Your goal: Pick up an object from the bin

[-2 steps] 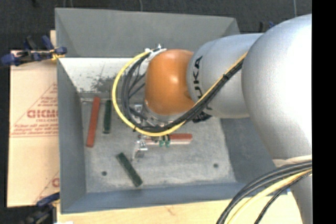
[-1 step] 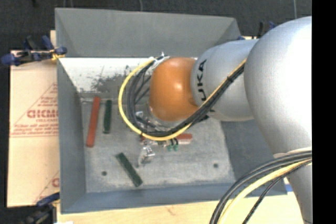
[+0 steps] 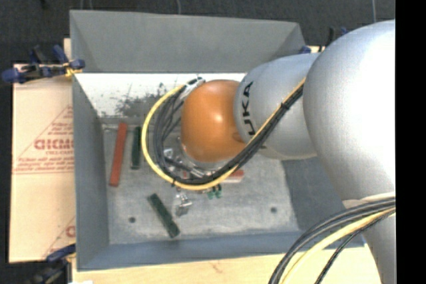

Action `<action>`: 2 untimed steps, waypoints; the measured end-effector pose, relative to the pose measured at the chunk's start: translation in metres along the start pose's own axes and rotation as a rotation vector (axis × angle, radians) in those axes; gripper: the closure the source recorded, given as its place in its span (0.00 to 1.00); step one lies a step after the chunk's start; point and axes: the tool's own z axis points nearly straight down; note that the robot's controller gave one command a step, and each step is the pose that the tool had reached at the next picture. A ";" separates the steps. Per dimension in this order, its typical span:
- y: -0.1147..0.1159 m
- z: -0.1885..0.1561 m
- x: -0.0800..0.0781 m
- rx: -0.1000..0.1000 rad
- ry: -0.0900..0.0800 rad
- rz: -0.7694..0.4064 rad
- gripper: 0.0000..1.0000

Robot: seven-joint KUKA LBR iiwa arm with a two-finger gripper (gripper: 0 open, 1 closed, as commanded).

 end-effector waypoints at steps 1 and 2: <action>0.026 -0.001 0.010 0.000 0.002 -0.343 0.00; 0.030 -0.001 0.025 0.003 -0.022 -0.500 1.00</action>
Offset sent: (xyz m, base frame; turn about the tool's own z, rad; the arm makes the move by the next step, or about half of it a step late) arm -0.0396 0.0206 -0.0080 -0.5077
